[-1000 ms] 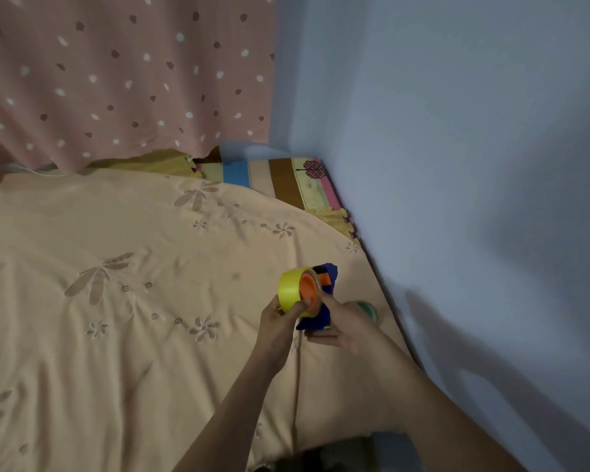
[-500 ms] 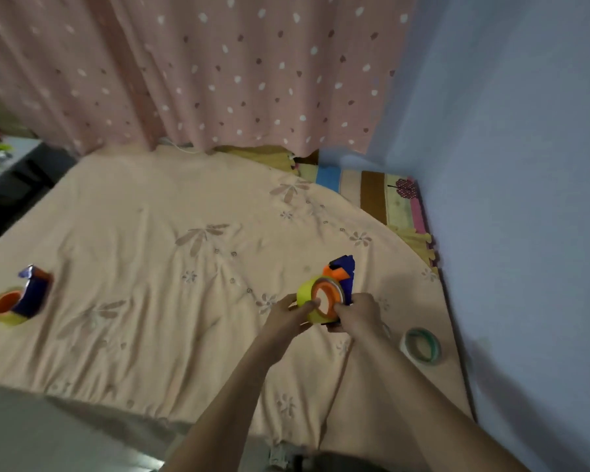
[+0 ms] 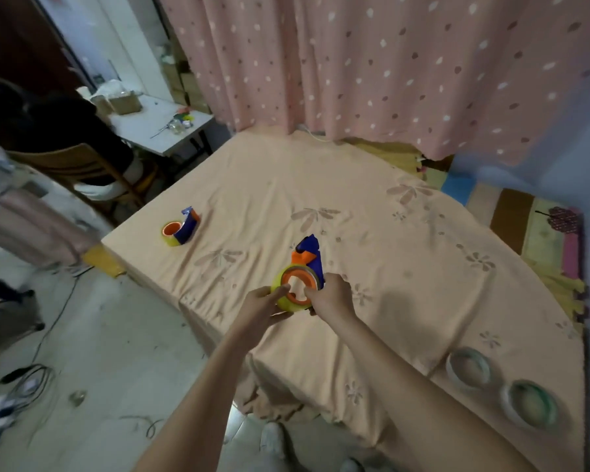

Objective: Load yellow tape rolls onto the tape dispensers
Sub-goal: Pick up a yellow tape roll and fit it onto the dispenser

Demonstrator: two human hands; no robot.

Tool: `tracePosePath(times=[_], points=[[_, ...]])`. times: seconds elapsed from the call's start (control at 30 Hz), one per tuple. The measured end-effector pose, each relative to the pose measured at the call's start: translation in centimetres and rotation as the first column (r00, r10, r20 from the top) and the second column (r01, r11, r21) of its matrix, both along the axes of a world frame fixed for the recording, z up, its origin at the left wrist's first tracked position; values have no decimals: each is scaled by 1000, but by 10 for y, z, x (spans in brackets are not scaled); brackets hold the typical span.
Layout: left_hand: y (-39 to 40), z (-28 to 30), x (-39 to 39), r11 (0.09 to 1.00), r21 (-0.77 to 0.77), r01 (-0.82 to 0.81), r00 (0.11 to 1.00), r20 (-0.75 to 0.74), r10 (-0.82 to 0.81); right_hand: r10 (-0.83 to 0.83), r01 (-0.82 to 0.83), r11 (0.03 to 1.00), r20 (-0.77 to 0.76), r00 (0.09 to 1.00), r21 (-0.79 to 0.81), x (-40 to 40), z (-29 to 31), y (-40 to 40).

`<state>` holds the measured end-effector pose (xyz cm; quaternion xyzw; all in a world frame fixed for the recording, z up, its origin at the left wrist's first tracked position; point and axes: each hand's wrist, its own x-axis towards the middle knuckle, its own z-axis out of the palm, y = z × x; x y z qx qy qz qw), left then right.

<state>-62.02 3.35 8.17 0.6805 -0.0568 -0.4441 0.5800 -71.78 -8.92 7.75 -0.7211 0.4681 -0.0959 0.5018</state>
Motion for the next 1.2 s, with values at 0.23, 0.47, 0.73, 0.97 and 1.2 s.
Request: tracePosePath(times=[0.23, 0.47, 0.73, 0.97, 1.2], points=[[67, -11, 54, 988, -20, -155, 988, -28, 154, 136, -136, 991, -16, 991, 2, 68, 3, 55], [133, -20, 139, 985, -43, -166, 984, -65, 164, 157, -158, 987, -46, 987, -21, 157, -1, 120], [205, -5, 249, 999, -26, -45, 998, -52, 43, 76, -75, 996, -28, 997, 56, 258, 7, 192], [208, -8, 325, 998, -42, 36, 999, -25, -37, 37, -36, 998, -16, 999, 48, 326, 12, 197], [178, -18, 412, 996, 27, 85, 996, 33, -85, 29, -29, 999, 1, 1000, 16, 412, -1, 164]])
